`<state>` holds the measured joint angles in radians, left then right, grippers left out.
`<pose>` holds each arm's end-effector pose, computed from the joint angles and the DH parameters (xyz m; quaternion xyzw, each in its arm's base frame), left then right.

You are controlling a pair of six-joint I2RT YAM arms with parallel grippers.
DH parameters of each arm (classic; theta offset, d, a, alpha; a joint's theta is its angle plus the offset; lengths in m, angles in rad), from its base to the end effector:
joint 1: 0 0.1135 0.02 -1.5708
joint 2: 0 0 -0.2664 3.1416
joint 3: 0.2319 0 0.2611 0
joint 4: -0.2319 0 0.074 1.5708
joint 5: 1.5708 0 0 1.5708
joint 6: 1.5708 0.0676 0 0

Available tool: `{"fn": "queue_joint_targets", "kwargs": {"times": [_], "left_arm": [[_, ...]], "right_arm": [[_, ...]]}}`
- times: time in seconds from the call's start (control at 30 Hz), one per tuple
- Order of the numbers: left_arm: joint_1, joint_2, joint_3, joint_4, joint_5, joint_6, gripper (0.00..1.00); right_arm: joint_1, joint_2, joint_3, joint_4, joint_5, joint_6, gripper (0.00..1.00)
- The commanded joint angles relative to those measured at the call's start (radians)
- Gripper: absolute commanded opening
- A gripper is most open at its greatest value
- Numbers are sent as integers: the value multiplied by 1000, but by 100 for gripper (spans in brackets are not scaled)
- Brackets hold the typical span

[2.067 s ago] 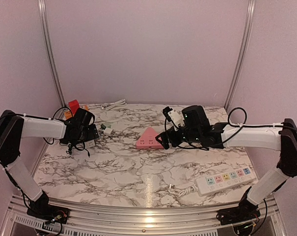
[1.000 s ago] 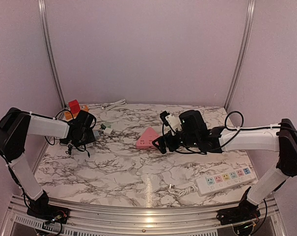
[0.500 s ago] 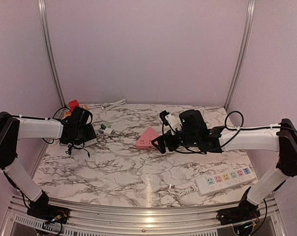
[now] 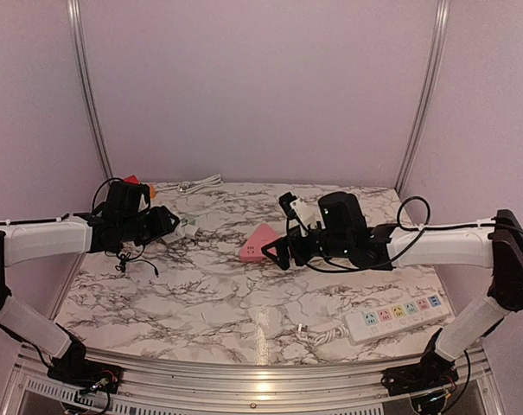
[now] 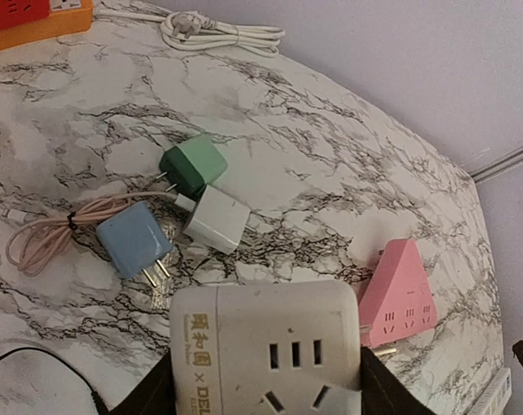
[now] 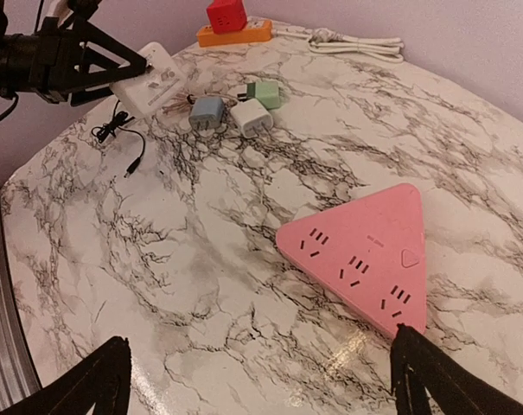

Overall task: Insert the plug
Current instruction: Pick up the plug at the corner of the board, then pass from the left arm to the right

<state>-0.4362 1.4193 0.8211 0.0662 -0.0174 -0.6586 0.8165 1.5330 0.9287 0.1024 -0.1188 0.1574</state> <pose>0.3137 -0.1449 0.2115 -0.1006 0.8622 -0.2519 0.4277 0.2522 0.2801 0.2168 -0.3066 0.8030 0.2831 0.4255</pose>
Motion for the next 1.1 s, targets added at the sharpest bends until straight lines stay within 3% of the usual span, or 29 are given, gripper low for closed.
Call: {"fn": "queue_joint_targets", "kwargs": {"times": [0.0,0.17,0.37,0.6,0.8,1.07], "left_arm": [[-15,-42,-10,117,138,53,35],[-58,-62,0,175,266,134,38],[-120,-66,-31,412,517,213,41],[-196,-46,-37,596,780,286,42],[-227,-78,-48,697,899,329,43],[-275,-83,-68,757,1053,397,44]], "right_arm": [[10,-58,-22,74,-84,-9,99],[10,-97,-58,124,-171,-34,98],[9,-114,-77,181,-353,-22,99],[3,-105,-82,273,-500,131,99],[-36,-106,-172,629,-718,447,98],[-27,-17,-265,1112,-808,827,98]]}}
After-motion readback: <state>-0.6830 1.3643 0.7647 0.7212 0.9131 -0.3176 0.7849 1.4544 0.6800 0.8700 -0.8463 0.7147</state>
